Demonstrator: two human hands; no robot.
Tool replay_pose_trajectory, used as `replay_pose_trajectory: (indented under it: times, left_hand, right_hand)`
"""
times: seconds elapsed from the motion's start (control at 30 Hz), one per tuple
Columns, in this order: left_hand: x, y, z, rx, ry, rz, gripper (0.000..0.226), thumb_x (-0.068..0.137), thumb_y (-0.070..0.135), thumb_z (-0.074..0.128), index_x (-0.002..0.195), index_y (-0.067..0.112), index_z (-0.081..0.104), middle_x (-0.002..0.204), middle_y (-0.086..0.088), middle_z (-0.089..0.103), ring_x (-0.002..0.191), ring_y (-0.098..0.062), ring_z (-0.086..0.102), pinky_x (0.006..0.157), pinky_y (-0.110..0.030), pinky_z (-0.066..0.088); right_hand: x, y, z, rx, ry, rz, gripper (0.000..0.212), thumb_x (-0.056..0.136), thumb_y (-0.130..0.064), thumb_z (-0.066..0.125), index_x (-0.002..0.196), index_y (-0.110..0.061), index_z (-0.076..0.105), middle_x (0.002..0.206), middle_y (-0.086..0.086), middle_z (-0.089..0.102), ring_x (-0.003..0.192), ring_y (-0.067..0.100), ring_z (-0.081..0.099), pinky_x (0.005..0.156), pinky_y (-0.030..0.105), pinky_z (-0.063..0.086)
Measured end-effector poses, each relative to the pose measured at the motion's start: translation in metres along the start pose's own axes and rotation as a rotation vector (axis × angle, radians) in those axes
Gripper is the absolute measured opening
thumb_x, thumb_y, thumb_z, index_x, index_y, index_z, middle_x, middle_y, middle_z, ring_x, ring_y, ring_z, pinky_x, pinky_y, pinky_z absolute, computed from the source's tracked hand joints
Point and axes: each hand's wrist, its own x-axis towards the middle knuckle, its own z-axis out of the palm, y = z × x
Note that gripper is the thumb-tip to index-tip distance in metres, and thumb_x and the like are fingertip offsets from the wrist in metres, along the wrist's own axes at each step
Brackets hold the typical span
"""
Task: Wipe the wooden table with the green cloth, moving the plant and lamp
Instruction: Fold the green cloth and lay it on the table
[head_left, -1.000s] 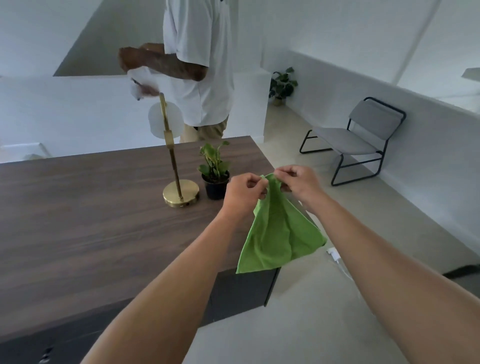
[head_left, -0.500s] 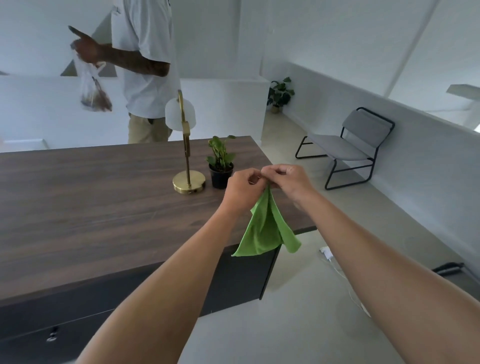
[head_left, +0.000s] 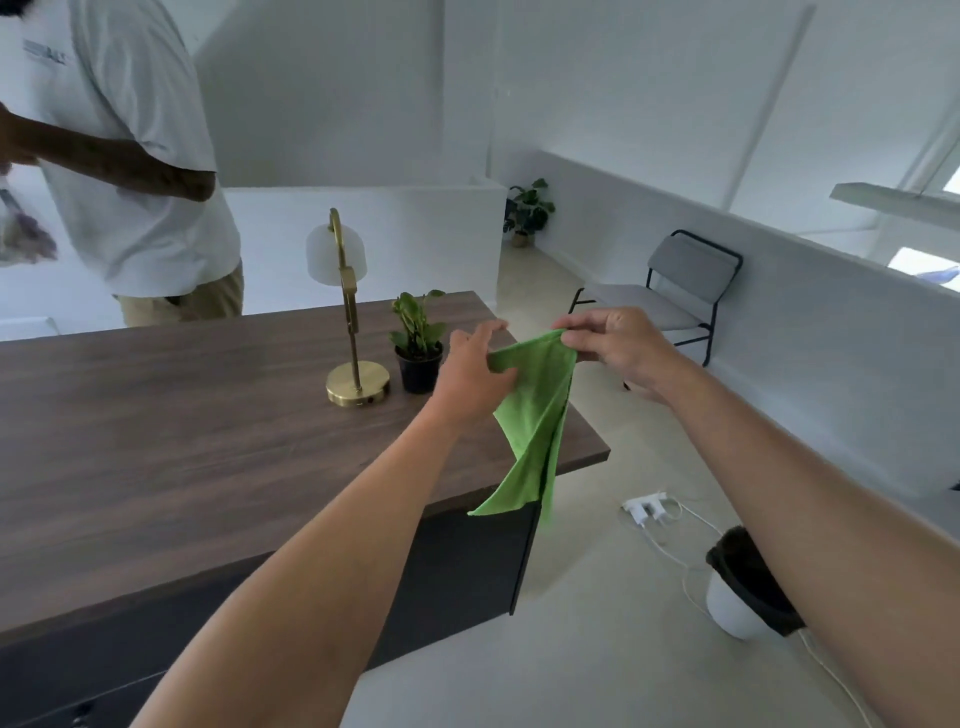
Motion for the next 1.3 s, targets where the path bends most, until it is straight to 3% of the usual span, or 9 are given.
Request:
replay_pose_trajectory:
  times: [0.13,0.3,0.47,0.7,0.87,0.97,1.07,1.2,1.3]
  left_hand:
    - [0.021,-0.003,-0.002,0.25,-0.013,0.03,0.028,0.088,0.035,0.066,0.115,0.028,0.064,0.112,-0.002,0.042,0.093,-0.02,0.054,0.087,-0.037,0.048]
    - [0.059,-0.003,-0.008,-0.117,-0.052,0.015,0.02,0.086,0.028,0.072,0.096,0.011,0.071,0.09,-0.004,0.069,0.083,-0.016,0.062,0.077,-0.026,0.049]
    - [0.112,0.002,-0.007,-0.154,-0.023,0.009,0.017,0.082,0.019,0.076,0.091,0.005,0.071,0.066,0.006,0.06,0.055,0.0,0.051,0.061,-0.015,0.044]
    - [0.186,0.029,-0.012,-0.119,0.293,0.079,0.007,0.083,0.012,0.073,0.091,0.01,0.073,0.077,0.002,0.07,0.06,-0.002,0.062,0.059,-0.007,0.046]
    - [0.192,0.024,-0.006,-0.108,0.322,0.108,0.006,0.082,0.016,0.074,0.086,0.019,0.073,0.078,0.008,0.07,0.071,-0.004,0.062,0.066,-0.009,0.047]
    - [0.165,-0.009,0.012,-0.076,0.187,0.039,0.009,0.081,0.016,0.076,0.079,0.024,0.071,0.074,0.01,0.069,0.065,0.006,0.059,0.065,-0.011,0.046]
    - [0.118,-0.053,0.035,-0.003,-0.139,-0.068,0.005,0.079,0.016,0.078,0.082,0.016,0.075,0.076,0.003,0.072,0.06,0.007,0.058,0.067,-0.013,0.046]
    - [0.07,-0.095,0.062,0.11,-0.552,-0.229,0.014,0.073,0.026,0.082,0.085,0.021,0.075,0.083,0.01,0.073,0.079,-0.002,0.065,0.081,-0.024,0.049]
    - [0.056,-0.096,0.068,0.059,-0.812,-0.317,0.013,0.08,0.024,0.077,0.09,0.016,0.073,0.088,0.003,0.074,0.083,-0.006,0.067,0.077,-0.024,0.048]
  right_hand:
    - [0.012,-0.012,-0.032,0.038,-0.021,0.006,0.022,0.09,0.004,0.061,0.092,-0.015,0.072,0.085,0.001,0.075,0.079,0.01,0.071,0.074,0.023,0.057]
    - [0.046,-0.006,-0.071,-0.013,0.019,0.046,0.018,0.091,0.003,0.06,0.097,-0.01,0.07,0.092,0.004,0.073,0.081,0.012,0.07,0.071,0.024,0.06]
    - [0.106,0.029,-0.086,-0.241,0.039,0.07,0.022,0.093,0.002,0.059,0.115,0.001,0.065,0.099,0.013,0.07,0.08,0.014,0.067,0.083,0.032,0.059]
    - [0.182,0.014,-0.089,-0.375,0.249,-0.161,0.019,0.095,-0.007,0.059,0.111,-0.008,0.07,0.099,0.005,0.068,0.087,0.019,0.063,0.086,0.031,0.052]
    - [0.183,0.022,-0.091,-0.37,0.286,-0.241,0.016,0.094,-0.008,0.059,0.105,-0.01,0.071,0.091,0.0,0.065,0.075,0.008,0.057,0.08,0.024,0.043]
    - [0.159,0.057,-0.079,-0.363,0.19,-0.185,0.014,0.093,-0.002,0.059,0.1,-0.011,0.068,0.081,-0.004,0.06,0.07,-0.003,0.05,0.072,0.015,0.039]
    - [0.119,0.111,-0.066,-0.442,0.004,-0.043,0.014,0.091,-0.001,0.061,0.095,-0.012,0.069,0.077,-0.005,0.06,0.068,0.0,0.049,0.059,0.009,0.034]
    - [0.071,0.169,-0.058,-0.583,-0.351,0.157,0.013,0.093,-0.008,0.063,0.094,-0.019,0.069,0.084,-0.008,0.065,0.079,0.007,0.058,0.065,0.008,0.038]
    - [0.052,0.18,-0.061,-0.558,-0.591,0.341,0.011,0.094,-0.009,0.061,0.097,-0.017,0.068,0.085,-0.006,0.065,0.074,0.003,0.057,0.07,0.014,0.047]
